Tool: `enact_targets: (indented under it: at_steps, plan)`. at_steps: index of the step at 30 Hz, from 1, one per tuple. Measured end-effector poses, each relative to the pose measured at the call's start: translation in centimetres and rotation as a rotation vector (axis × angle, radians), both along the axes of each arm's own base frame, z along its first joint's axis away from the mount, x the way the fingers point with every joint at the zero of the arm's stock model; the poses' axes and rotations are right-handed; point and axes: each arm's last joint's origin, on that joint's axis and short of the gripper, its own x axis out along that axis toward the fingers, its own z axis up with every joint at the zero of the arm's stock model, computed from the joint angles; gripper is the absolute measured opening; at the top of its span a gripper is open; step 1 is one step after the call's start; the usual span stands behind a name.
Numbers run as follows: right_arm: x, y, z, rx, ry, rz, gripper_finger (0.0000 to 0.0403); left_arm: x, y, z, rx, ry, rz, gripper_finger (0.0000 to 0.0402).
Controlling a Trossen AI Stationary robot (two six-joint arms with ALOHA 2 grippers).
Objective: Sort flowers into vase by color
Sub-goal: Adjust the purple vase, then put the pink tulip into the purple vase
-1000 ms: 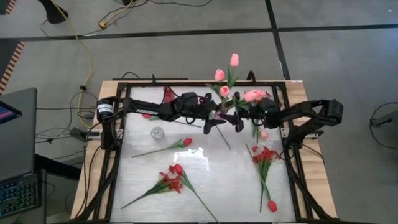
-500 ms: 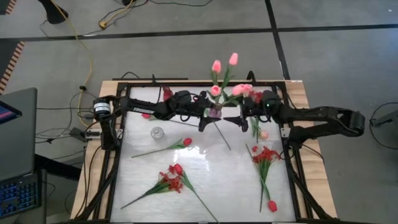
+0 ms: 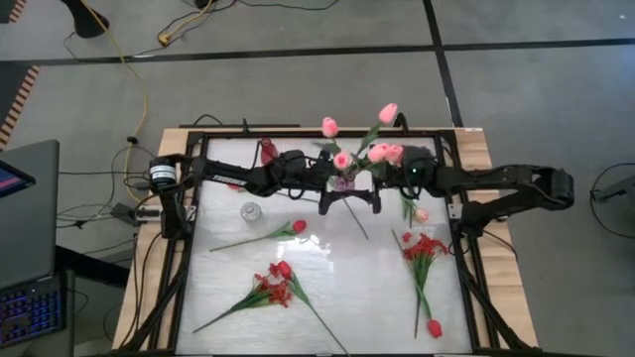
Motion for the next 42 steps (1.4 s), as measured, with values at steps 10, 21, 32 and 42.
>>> enact_targets:
  at_steps: [10,21,32,42]
  plan:
    - [0.3,0.2,1.2,-0.013,-0.033,-0.038,0.0328,0.0,0.0,-0.1,0.002,0.006,0.005,0.0259]
    - [0.3,0.1,1.2,0.000,-0.020,-0.050,0.0313,0.0,0.0,-0.1,-0.002,0.008,0.005,0.0259]
    - [0.3,0.1,1.1,0.000,-0.010,-0.066,0.0240,0.0,-0.1,0.0,-0.011,0.005,-0.003,0.0316]
    - [0.3,0.0,1.1,0.014,-0.008,-0.112,0.0065,0.0,0.1,-0.3,-0.002,0.036,-0.001,0.0261]
